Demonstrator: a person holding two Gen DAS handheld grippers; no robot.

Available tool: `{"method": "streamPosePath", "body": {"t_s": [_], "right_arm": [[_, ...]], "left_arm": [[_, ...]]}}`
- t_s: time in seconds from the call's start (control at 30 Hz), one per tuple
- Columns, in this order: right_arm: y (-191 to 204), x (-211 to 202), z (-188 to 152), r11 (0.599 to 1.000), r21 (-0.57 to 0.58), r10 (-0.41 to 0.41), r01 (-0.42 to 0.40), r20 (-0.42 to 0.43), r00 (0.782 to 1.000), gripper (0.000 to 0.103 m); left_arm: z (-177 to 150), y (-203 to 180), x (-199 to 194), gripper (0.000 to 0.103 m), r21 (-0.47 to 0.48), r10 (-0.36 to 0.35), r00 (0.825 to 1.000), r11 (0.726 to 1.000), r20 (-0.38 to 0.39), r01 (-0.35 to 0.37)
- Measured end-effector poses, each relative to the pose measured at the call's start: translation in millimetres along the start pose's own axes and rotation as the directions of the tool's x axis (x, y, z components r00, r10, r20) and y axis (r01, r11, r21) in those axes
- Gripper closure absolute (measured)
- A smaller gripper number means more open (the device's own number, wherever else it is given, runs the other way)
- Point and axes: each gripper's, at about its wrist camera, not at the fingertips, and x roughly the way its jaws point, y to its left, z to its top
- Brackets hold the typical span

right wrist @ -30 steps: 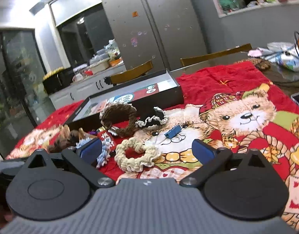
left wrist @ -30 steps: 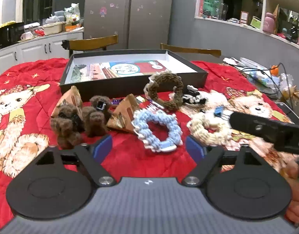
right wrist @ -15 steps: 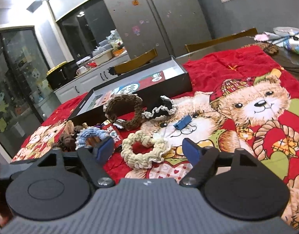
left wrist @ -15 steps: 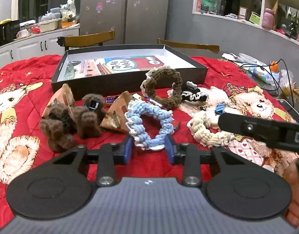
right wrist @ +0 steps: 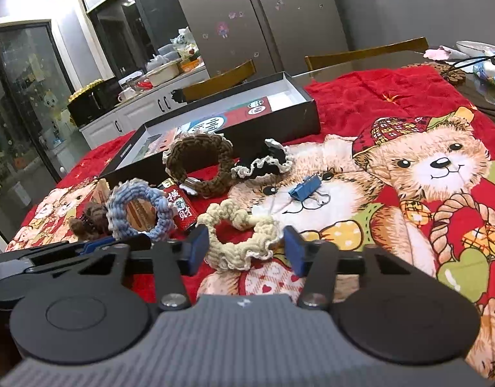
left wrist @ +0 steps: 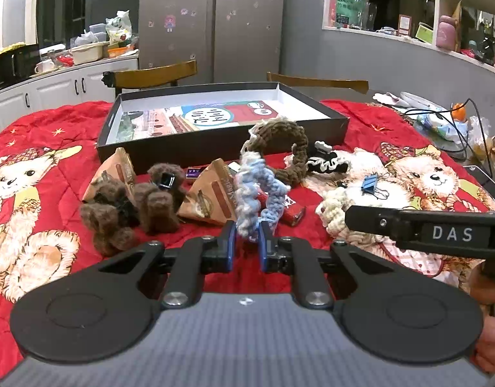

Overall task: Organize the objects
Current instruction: 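Reach the left gripper toward the blue crocheted scrunchie and close on it, then lift the blue scrunchie with the left gripper while the right gripper grasps the cream scrunchie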

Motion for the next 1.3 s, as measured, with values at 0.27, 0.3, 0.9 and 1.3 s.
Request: {"method": "streamPosePath", "body": {"t_s": [0.27,0.3,0.9,1.3], "right_arm": [[2.1,-1.3,-0.1,1.000,-0.025,-0.012,0.012,-0.005,1.000,0.088],[2.9,-2.5,-0.5,0.999,-0.032,-0.012,0.012,0.000,1.000,0.089],[1.0,-20.5,-2.3,0.999,-0.035,0.023,-0.020,0.094,0.995,0.089],[-1.5,-28.5,-2.1,0.997,-0.026,0.079,-0.076,0.147,0.986,0.089]], "left_arm": [[-0.6,1.4,-0.1,0.090,-0.006,0.018,1.000,1.000,-0.011,-0.018],[-0.9,0.7,-1.2,0.091,-0.001,0.020,1.000,1.000,-0.007,-0.020],[-1.9,-0.1,-9.9,0.092,0.008,0.040,0.998,0.999,0.038,-0.041],[-4.2,-1.4,-22.6,0.092,0.008,0.052,0.993,0.999,0.107,-0.053]]}}
